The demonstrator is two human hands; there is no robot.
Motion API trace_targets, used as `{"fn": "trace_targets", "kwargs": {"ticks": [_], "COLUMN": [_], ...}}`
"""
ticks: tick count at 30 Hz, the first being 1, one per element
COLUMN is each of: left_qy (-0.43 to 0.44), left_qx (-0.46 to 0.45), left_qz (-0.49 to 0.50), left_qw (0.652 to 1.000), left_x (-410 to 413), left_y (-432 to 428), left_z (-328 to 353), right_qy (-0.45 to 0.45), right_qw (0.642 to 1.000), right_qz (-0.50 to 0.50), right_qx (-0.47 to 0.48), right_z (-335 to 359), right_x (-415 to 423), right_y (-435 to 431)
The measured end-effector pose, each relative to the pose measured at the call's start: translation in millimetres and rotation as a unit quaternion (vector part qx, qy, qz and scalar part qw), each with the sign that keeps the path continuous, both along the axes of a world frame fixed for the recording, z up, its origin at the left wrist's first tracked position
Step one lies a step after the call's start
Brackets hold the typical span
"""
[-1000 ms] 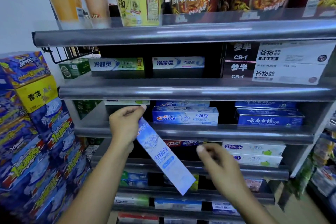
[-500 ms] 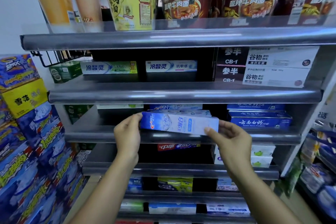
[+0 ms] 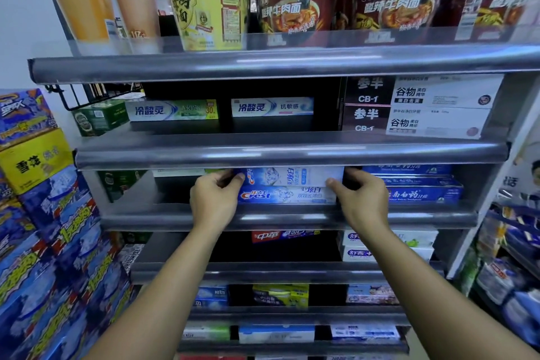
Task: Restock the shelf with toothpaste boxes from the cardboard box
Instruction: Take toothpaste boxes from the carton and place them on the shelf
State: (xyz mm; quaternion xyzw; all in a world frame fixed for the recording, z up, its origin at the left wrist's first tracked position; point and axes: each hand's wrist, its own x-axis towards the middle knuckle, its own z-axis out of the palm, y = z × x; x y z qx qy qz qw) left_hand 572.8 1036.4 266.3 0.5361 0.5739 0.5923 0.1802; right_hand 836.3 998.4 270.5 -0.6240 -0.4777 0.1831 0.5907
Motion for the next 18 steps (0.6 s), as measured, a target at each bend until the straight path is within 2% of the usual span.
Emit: {"fn": "trace_targets", "kwargs": {"ticks": [3,10,15,18], "left_qy": [0.031,0.043,-0.025,-0.006], "left_qx": [-0.016,-0.016,0.079,0.119], "left_qz": [-0.005,-0.026,0.019,0.023], "left_qw": [0.999,0.999,0.996,0.993], "left_x": [-4,-7,-5,7], "left_y": [2,1,-30,-68], "left_z": [-9,-8,-18,-60], "right_qy": [-0.043,-0.036,0.018,0.027], "right_qw": [0.999,0.999,1.0,0.998], "right_qz": [-0.004,-0.001,0.01,0.06], "right_qx": [-0.031,-0.041,0.009,0.01], "right_z": [-4,-1,-13,-56], "right_x": [-1,-5,2,22], "right_y": [1,1,-32,-73]}}
